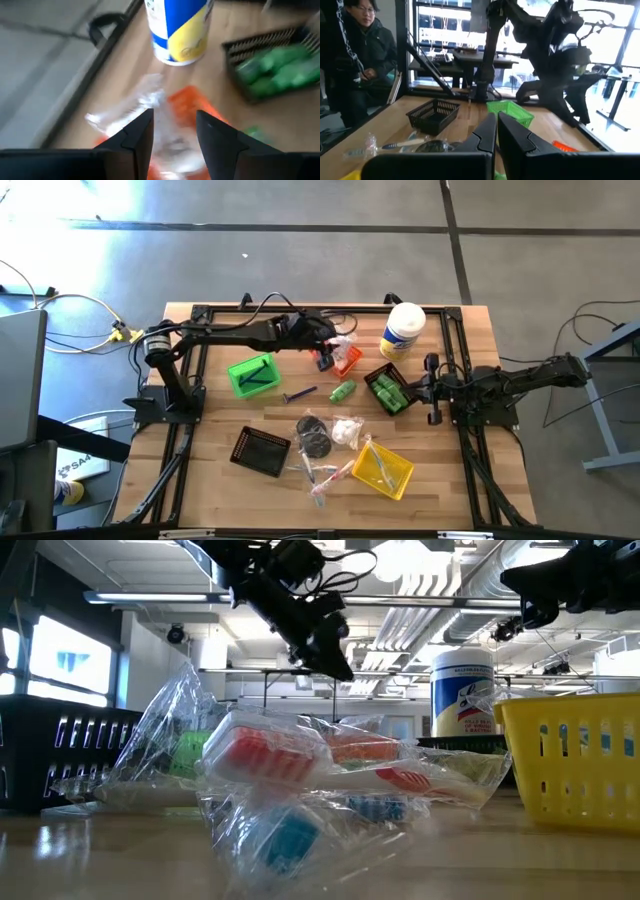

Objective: Pick & Place Travel size toiletries
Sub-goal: Put the blue razor into the green bin

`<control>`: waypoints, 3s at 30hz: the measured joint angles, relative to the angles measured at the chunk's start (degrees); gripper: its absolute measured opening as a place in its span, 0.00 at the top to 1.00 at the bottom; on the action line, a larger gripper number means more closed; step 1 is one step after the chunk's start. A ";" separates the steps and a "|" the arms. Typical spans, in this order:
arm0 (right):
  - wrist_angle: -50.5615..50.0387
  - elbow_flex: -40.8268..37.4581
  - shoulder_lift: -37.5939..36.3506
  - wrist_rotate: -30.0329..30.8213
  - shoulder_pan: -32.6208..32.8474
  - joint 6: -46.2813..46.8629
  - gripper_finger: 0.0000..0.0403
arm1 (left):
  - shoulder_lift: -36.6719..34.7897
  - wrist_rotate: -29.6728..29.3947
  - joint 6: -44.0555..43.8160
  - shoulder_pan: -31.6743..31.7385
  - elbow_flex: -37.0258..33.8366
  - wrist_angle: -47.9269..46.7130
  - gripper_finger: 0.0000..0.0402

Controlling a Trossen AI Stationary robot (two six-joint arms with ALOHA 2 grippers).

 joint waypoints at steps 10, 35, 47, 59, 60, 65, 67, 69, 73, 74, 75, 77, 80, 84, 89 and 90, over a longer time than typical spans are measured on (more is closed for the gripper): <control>5.68 0.02 -0.01 -0.04 0.00 -1.53 0.98 | 0.04 4.68 -12.59 -6.94 -2.66 5.48 0.64; 3.45 0.02 0.01 0.17 0.02 -1.17 0.98 | 0.04 4.43 -13.29 -19.80 -9.18 16.20 0.64; 3.82 0.01 0.01 0.20 0.01 -1.06 0.98 | 0.04 6.27 -13.40 -19.76 -9.18 15.50 0.64; 4.41 0.01 0.01 0.66 0.01 -1.36 0.98 | 0.02 6.00 -10.56 -20.19 -9.18 13.12 0.64; 4.41 0.01 0.01 0.65 0.01 -1.36 0.98 | 0.02 6.03 -9.71 -20.80 -9.52 13.57 0.64; 4.39 0.02 0.01 0.53 0.00 -1.10 0.98 | -0.02 5.98 -6.79 -23.85 -15.58 23.34 0.64; 4.37 0.00 0.01 0.52 0.00 -1.07 0.98 | -0.54 5.87 -6.70 -24.35 -18.48 27.97 0.64; 4.37 0.02 0.01 0.50 0.01 -1.04 0.98 | -1.65 5.76 -6.69 -24.28 -21.45 31.39 0.64; 4.33 0.02 0.01 0.43 0.01 -0.70 0.98 | -5.29 5.78 -6.00 -24.28 -26.93 35.77 0.64; 4.29 0.00 0.01 0.42 0.02 -0.68 0.98 | -6.56 5.79 -5.56 -24.28 -28.05 36.55 0.64; 4.39 0.02 0.01 0.44 0.00 -0.70 0.98 | -8.36 5.80 -5.25 -24.28 -29.29 36.87 0.64; 4.35 0.02 0.01 0.43 0.00 -0.68 0.98 | -10.97 6.00 -4.55 -24.28 -31.13 37.08 0.64; 4.59 0.01 0.01 0.45 0.00 -0.69 0.98 | -15.14 6.25 -3.61 -24.35 -34.15 36.33 0.64; 6.09 0.02 0.08 2.28 0.00 -0.91 0.98 | -20.28 6.28 -1.16 -24.33 -37.83 36.49 0.64; 9.89 0.02 0.38 5.41 -0.02 -2.88 0.98 | -26.89 5.98 2.10 -24.24 -40.53 35.77 0.64; 10.85 0.02 0.36 5.42 -0.02 -3.23 0.98 | -28.56 5.95 2.52 -24.24 -40.90 34.62 0.64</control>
